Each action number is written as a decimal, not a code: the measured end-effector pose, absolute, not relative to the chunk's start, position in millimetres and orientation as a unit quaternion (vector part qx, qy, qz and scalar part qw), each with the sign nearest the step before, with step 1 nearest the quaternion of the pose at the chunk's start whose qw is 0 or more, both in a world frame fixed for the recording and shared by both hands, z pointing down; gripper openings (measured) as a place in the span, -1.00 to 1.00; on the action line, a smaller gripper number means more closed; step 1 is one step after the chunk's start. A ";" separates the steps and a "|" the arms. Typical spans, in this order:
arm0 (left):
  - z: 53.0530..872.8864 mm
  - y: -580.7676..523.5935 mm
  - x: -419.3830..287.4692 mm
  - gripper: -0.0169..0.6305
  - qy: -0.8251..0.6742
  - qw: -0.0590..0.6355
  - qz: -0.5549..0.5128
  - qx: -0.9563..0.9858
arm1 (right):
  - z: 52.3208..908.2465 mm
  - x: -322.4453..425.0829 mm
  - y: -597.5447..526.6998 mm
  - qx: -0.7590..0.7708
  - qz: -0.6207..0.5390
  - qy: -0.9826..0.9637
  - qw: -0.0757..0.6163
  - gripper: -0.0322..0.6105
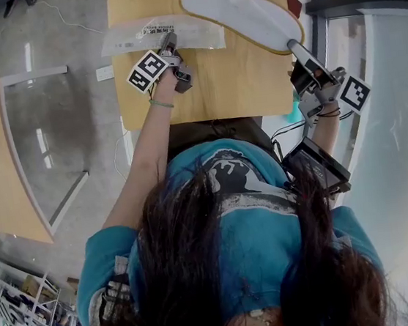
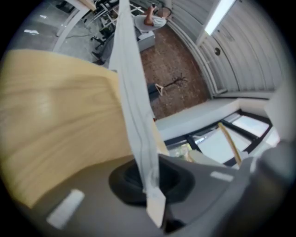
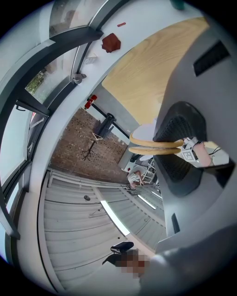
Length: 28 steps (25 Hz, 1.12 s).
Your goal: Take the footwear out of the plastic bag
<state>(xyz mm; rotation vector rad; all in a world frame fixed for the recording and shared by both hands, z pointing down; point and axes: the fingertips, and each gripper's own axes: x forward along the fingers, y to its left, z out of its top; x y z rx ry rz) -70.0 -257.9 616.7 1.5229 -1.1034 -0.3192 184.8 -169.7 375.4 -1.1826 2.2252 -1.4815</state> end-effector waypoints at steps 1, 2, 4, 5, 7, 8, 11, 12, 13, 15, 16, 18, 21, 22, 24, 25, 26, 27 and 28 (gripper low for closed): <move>617.9 -258.4 -62.6 -0.94 -0.468 0.585 -0.138 0.648 | 376.0 185.6 -168.9 -0.403 -0.505 0.755 0.110 -0.64; 619.8 -258.8 -56.3 -0.93 -0.466 0.590 -0.138 0.644 | 377.0 187.0 -167.8 -0.404 -0.505 0.754 0.110 -0.64; 624.9 -260.2 -46.2 -0.93 -0.467 0.597 -0.135 0.638 | 380.1 190.6 -165.8 -0.406 -0.507 0.752 0.111 -0.64; 626.7 -261.5 -41.8 -0.92 -0.466 0.600 -0.132 0.637 | 382.0 192.0 -165.0 -0.406 -0.509 0.751 0.111 -0.64; 626.9 -264.2 -33.8 -0.85 -0.457 0.606 -0.129 0.638 | 386.0 191.8 -164.3 -0.407 -0.513 0.748 0.110 -0.64; 625.6 -265.4 -30.4 -0.74 -0.448 0.611 -0.130 0.640 | 388.1 190.1 -164.2 -0.407 -0.515 0.747 0.109 -0.64; 618.2 -266.2 -21.2 -0.46 -0.417 0.635 -0.154 0.632 | 395.2 184.1 -164.9 -0.408 -0.518 0.745 0.099 -0.65; 615.4 -264.9 -18.2 -0.39 -0.407 0.644 -0.163 0.626 | 397.3 182.9 -165.1 -0.408 -0.519 0.745 0.097 -0.64; 612.9 -262.5 -15.4 -0.32 -0.401 0.652 -0.169 0.621 | 398.8 182.1 -165.2 -0.408 -0.520 0.744 0.096 -0.64; 609.6 -254.7 -11.4 -0.18 -0.397 0.663 -0.165 0.613 | 399.4 180.1 -166.5 -0.404 -0.522 0.745 0.098 -0.64; 609.0 -249.5 -9.8 -0.15 -0.400 0.666 -0.157 0.609 | 399.1 179.2 -167.6 -0.401 -0.521 0.747 0.100 -0.64; 610.3 -236.9 -4.5 -0.15 -0.409 0.672 -0.141 0.601 | 398.8 178.8 -168.9 -0.389 -0.522 0.751 0.109 -0.64; 612.3 -226.4 -0.1 -0.15 -0.410 0.684 -0.144 0.586 | 403.6 165.5 -175.6 -0.358 -0.537 0.751 0.139 -0.64; 612.1 -227.3 -3.1 -0.15 -0.406 0.689 -0.149 0.581 | 409.3 154.9 -181.2 -0.347 -0.549 0.745 0.150 -0.64; 612.4 -229.4 -10.1 -0.15 -0.403 0.697 -0.158 0.572 | 431.0 136.0 -189.7 -0.333 -0.585 0.720 0.168 -0.64; 613.1 -229.1 -12.1 -0.15 -0.404 0.698 -0.161 0.568 | 446.6 130.8 -190.4 -0.332 -0.607 0.701 0.172 -0.64; 614.3 -228.1 -13.1 -0.15 -0.407 0.699 -0.163 0.565 | 464.0 127.9 -188.7 -0.335 -0.629 0.680 0.173 -0.64; 616.3 -226.6 -14.0 -0.15 -0.411 0.701 -0.164 0.560 | 481.8 126.2 -185.3 -0.340 -0.650 0.658 0.172 -0.64; 619.0 -224.8 -15.6 -0.15 -0.416 0.703 -0.164 0.553 | 498.9 124.7 -180.7 -0.345 -0.669 0.635 0.171 -0.64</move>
